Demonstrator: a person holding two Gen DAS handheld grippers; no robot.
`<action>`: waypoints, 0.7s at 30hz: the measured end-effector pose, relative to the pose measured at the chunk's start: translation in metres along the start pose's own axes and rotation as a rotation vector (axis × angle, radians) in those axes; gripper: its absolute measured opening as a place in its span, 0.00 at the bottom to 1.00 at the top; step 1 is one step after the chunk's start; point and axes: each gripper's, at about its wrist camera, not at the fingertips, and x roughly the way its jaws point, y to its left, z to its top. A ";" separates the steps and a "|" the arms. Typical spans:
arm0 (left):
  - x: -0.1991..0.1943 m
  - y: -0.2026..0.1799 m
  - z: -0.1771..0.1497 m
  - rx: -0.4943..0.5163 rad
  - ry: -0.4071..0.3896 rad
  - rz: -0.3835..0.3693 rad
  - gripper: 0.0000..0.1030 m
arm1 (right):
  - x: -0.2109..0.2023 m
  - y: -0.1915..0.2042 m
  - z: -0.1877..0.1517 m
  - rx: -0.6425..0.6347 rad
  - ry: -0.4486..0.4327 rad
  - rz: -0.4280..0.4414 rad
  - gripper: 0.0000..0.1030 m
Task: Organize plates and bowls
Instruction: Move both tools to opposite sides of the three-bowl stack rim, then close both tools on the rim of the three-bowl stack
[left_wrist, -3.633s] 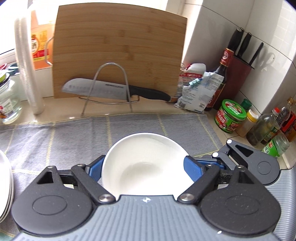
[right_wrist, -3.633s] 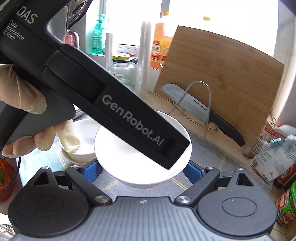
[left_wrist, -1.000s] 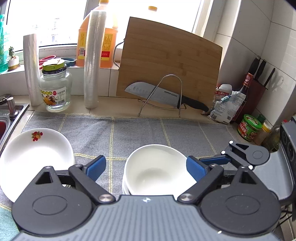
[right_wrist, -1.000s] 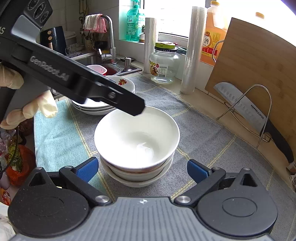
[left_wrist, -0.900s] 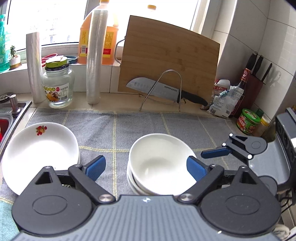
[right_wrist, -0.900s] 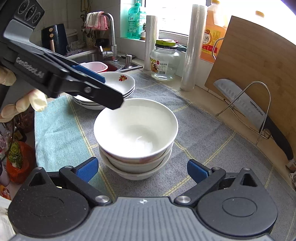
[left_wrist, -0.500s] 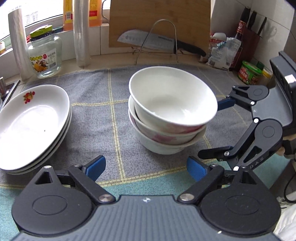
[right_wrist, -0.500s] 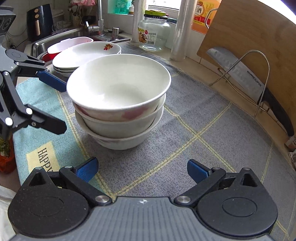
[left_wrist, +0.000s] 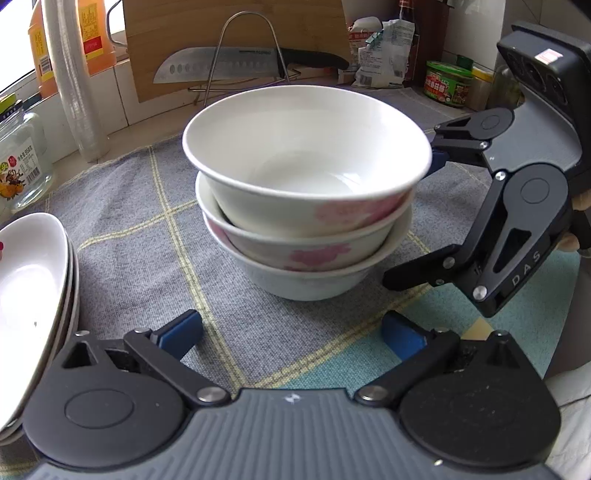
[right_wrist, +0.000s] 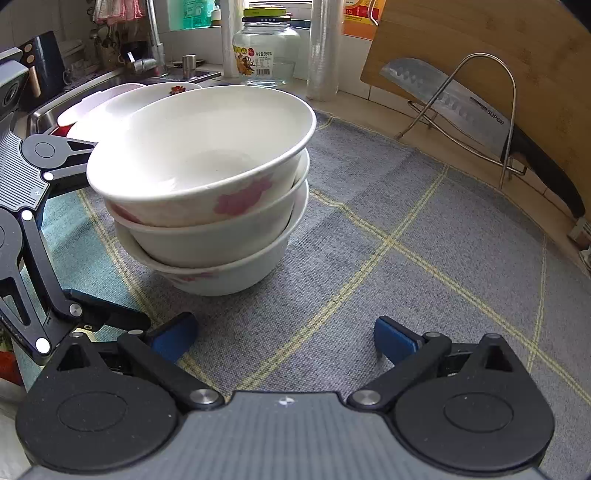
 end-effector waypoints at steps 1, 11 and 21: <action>0.000 0.000 0.000 0.004 -0.001 -0.003 1.00 | 0.000 0.001 -0.001 0.006 0.000 -0.006 1.00; 0.000 0.005 -0.002 0.010 -0.034 -0.013 1.00 | 0.001 -0.001 0.000 -0.016 -0.024 0.013 1.00; 0.007 0.006 0.011 0.013 0.032 -0.012 1.00 | 0.003 -0.009 -0.003 -0.107 -0.080 0.090 1.00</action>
